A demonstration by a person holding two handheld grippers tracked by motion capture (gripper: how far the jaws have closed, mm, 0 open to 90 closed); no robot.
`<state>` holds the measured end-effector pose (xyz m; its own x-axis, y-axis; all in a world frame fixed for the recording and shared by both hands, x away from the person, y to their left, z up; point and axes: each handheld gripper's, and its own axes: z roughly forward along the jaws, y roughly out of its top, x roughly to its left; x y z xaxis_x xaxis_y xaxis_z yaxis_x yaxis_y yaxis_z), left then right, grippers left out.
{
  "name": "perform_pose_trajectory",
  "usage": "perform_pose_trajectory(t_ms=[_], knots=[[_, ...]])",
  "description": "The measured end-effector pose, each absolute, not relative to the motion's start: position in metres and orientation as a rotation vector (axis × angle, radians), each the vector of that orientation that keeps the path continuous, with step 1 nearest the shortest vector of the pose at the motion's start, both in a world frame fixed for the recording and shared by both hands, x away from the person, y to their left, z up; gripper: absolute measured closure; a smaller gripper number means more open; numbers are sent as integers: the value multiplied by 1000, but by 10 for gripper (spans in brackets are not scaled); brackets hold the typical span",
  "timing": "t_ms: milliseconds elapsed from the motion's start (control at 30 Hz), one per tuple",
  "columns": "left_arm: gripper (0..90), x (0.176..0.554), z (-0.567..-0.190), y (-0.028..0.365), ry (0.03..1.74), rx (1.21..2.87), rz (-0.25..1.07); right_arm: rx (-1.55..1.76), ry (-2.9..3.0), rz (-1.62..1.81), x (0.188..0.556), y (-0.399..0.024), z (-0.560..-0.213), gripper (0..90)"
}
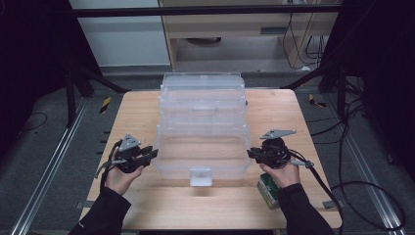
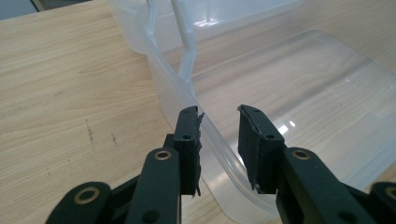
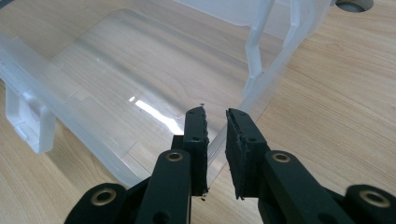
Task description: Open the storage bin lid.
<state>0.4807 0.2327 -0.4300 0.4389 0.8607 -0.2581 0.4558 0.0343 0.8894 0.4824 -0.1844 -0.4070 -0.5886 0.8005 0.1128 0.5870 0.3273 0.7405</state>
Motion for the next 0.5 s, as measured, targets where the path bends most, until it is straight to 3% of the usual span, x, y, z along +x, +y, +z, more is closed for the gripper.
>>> perform_pose_trajectory(t_ms=[300,500], knots=[[682,479,-431,233,1170,1598,463,1254,2322,1117,483,-185,-407,783],[609,478,-425,236,1167,1548,469,1243,2296,1125,481,-188,-401,760]])
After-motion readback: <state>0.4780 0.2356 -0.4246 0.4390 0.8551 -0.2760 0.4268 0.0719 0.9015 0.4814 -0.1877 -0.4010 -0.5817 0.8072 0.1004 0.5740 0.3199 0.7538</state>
